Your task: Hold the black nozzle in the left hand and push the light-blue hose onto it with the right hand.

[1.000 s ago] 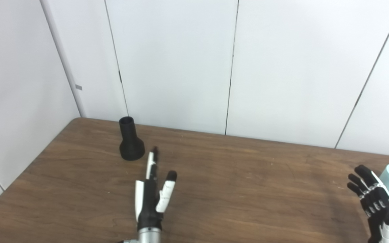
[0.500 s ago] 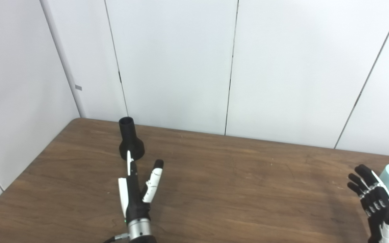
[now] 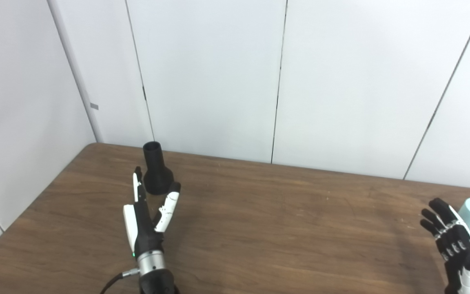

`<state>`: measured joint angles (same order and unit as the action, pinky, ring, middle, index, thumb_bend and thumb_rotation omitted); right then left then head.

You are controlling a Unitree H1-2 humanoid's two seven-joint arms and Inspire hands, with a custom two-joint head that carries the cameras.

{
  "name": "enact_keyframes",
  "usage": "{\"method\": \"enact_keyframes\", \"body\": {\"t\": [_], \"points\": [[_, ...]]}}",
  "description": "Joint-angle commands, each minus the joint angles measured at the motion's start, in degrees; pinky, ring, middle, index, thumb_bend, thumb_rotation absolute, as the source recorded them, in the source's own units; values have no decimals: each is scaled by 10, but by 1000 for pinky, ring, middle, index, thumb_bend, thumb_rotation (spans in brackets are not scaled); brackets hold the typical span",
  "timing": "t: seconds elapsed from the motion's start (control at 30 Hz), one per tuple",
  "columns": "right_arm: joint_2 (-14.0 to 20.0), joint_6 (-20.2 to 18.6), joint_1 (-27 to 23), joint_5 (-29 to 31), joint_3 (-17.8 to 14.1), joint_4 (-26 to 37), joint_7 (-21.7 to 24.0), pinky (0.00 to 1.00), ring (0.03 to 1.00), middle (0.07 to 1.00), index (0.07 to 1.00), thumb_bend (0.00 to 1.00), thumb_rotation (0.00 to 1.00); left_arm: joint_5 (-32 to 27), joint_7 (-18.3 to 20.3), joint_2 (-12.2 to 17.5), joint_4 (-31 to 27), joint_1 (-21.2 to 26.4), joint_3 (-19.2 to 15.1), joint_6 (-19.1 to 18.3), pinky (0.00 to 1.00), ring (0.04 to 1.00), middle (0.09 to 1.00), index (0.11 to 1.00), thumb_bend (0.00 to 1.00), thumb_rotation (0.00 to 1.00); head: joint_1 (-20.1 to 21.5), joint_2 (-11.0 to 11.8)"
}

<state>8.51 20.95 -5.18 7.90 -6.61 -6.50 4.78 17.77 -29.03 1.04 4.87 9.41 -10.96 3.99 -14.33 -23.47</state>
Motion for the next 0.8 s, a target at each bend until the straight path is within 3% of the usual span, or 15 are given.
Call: {"method": "enact_keyframes", "body": {"t": [0.0,0.57,0.77], "points": [[-11,12,44,0,1,-65,0,850,877,904,877,721,1000,15,1,30,21,-11,-9,-2,1000,1000,1000,1000,722,768,0,-1],[-13,12,44,-4,2,-64,-2,853,878,904,879,725,1000,64,-10,116,70,5,-1,-40,1000,1000,1000,999,736,688,3,-2],[-13,10,47,-7,2,-58,-3,853,877,904,878,727,1000,73,-7,143,93,19,7,-42,1000,1000,1000,923,765,664,4,-4]]}}
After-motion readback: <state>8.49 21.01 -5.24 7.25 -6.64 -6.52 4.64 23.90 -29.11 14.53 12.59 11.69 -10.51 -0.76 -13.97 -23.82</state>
